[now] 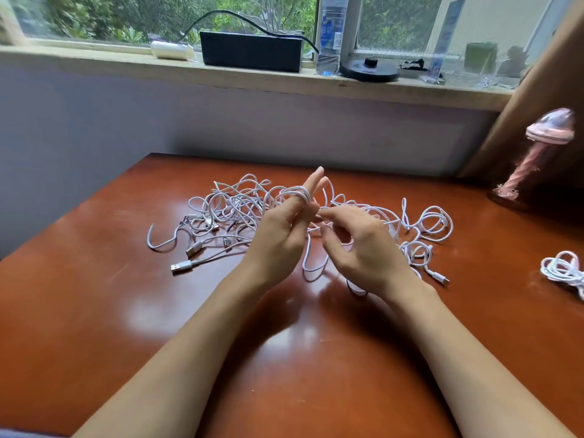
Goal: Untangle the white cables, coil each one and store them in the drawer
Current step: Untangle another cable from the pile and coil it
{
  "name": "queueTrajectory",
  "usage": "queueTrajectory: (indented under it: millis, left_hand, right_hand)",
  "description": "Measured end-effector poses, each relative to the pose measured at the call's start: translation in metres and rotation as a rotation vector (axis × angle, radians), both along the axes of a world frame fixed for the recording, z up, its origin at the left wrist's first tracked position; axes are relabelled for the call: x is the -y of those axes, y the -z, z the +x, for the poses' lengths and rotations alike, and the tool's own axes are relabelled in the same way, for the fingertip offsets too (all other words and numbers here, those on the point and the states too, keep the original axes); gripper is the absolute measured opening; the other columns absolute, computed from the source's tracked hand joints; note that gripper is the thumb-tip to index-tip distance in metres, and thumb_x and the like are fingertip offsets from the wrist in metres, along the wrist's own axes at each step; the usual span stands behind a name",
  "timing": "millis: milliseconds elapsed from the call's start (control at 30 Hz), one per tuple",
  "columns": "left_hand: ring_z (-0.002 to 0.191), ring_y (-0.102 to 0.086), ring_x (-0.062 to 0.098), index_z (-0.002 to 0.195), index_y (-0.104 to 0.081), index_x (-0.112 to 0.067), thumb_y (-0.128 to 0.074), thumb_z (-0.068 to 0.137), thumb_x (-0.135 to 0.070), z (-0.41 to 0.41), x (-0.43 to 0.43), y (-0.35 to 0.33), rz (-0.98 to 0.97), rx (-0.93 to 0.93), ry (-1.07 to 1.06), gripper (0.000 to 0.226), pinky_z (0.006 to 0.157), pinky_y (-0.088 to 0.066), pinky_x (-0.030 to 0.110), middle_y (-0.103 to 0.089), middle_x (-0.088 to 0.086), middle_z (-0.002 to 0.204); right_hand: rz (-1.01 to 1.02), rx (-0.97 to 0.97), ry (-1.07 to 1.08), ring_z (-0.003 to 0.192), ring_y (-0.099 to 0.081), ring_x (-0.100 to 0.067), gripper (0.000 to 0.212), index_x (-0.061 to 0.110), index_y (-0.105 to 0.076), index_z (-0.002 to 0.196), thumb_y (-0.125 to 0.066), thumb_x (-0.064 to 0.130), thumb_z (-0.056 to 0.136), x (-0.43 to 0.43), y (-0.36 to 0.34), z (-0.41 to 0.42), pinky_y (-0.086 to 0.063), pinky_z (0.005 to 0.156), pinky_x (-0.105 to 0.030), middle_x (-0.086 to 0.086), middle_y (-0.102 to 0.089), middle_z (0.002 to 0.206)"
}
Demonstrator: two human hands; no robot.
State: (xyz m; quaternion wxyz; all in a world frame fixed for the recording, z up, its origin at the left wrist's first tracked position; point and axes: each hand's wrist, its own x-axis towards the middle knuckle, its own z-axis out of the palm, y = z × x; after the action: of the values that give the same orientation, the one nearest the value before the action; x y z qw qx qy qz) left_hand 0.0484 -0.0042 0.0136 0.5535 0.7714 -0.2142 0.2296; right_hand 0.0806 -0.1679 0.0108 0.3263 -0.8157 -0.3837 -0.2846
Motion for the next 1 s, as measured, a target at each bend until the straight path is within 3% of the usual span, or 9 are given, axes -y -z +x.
queueTrajectory:
  millis: [200, 333, 467, 567, 667, 733, 800, 867, 1000]
  left_hand:
    - [0.128, -0.055, 0.001, 0.161, -0.019, -0.018, -0.04, 0.109, -0.012, 0.004, -0.008, 0.004, 0.201, 0.083, -0.146, 0.057, 0.102, -0.037, 0.011, -0.061, 0.001, 0.14]
    - [0.085, -0.064, 0.02, 0.162, -0.011, -0.03, -0.036, 0.108, -0.028, 0.009, -0.02, 0.01, 0.343, 0.101, -0.281, 0.06, 0.083, -0.052, 0.037, -0.072, -0.001, 0.101]
    - [0.065, -0.042, 0.02, 0.162, -0.017, -0.027, -0.037, 0.105, -0.028, 0.008, -0.021, 0.009, 0.438, 0.153, -0.328, 0.06, 0.063, -0.04, 0.042, -0.047, -0.012, 0.068]
    - [0.063, -0.036, 0.019, 0.161, -0.024, -0.024, -0.039, 0.104, -0.024, 0.009, -0.023, 0.004, 0.417, 0.172, -0.325, 0.059, 0.061, -0.031, 0.038, -0.038, -0.015, 0.064]
    - [0.064, -0.038, 0.017, 0.158, -0.033, -0.023, -0.042, 0.104, -0.03, 0.009, -0.028, 0.004, 0.424, 0.152, -0.322, 0.055, 0.066, -0.028, 0.034, -0.04, -0.014, 0.063]
    - [0.07, -0.045, 0.016, 0.143, -0.054, -0.025, -0.045, 0.1, -0.041, 0.008, -0.03, 0.004, 0.459, 0.122, -0.305, 0.047, 0.071, -0.038, 0.036, -0.055, -0.012, 0.07]
    - [0.077, -0.056, 0.019, 0.097, -0.067, -0.031, -0.048, 0.094, -0.049, 0.006, -0.03, 0.006, 0.455, 0.096, -0.289, 0.026, 0.077, -0.048, 0.044, -0.07, -0.004, 0.086]
    - [0.07, -0.054, 0.022, 0.069, -0.044, -0.035, -0.049, 0.09, -0.052, 0.004, -0.028, 0.005, 0.47, 0.071, -0.296, 0.028, 0.068, -0.048, 0.044, -0.062, -0.003, 0.073]
    - [0.054, -0.042, 0.018, 0.062, -0.038, -0.025, -0.048, 0.088, -0.056, 0.0, -0.022, 0.005, 0.464, 0.007, -0.268, 0.042, 0.054, -0.038, 0.039, -0.043, -0.004, 0.055]
  right_hand:
    - [-0.031, -0.016, -0.02, 0.083, -0.047, -0.008, 0.015, 0.004, -0.068, 0.107, -0.057, 0.009, 0.098, -0.003, 0.001, -0.001, -0.037, 0.082, -0.015, -0.004, -0.059, 0.092]
    - [-0.029, -0.022, 0.007, 0.093, -0.059, -0.019, 0.01, 0.003, -0.069, 0.094, -0.064, 0.012, 0.094, 0.0, 0.003, 0.005, -0.047, 0.088, -0.023, -0.008, -0.058, 0.103]
    - [-0.054, -0.029, 0.014, 0.084, -0.056, -0.018, 0.013, 0.008, -0.065, 0.082, -0.062, 0.019, 0.089, 0.002, -0.001, 0.001, -0.043, 0.08, -0.02, -0.003, -0.06, 0.092]
    - [-0.042, -0.027, 0.046, 0.069, -0.052, -0.019, 0.015, 0.017, -0.057, 0.079, -0.055, 0.03, 0.087, 0.007, -0.006, -0.004, -0.044, 0.069, -0.034, 0.007, -0.057, 0.073]
    - [-0.019, -0.005, 0.083, 0.064, -0.052, -0.017, 0.009, 0.021, -0.063, 0.084, -0.059, 0.029, 0.087, 0.011, -0.006, -0.002, -0.046, 0.066, -0.037, 0.007, -0.059, 0.066]
    - [-0.031, 0.087, 0.116, 0.066, -0.053, -0.015, 0.007, 0.021, -0.069, 0.09, -0.064, 0.026, 0.09, 0.011, -0.005, 0.003, -0.044, 0.07, -0.035, 0.005, -0.062, 0.07]
    - [-0.056, 0.171, 0.139, 0.066, -0.054, -0.017, 0.009, 0.021, -0.072, 0.094, -0.065, 0.027, 0.094, 0.012, -0.006, 0.007, -0.043, 0.07, -0.036, 0.005, -0.06, 0.073]
    - [-0.036, 0.214, 0.166, 0.064, -0.052, -0.018, 0.012, 0.021, -0.073, 0.096, -0.065, 0.03, 0.097, 0.015, -0.006, 0.01, -0.043, 0.068, -0.035, 0.005, -0.06, 0.076]
    - [-0.003, 0.212, 0.204, 0.065, -0.059, -0.025, 0.024, 0.021, -0.072, 0.098, -0.064, 0.043, 0.1, 0.021, -0.008, 0.013, -0.049, 0.067, -0.042, 0.003, -0.067, 0.086]
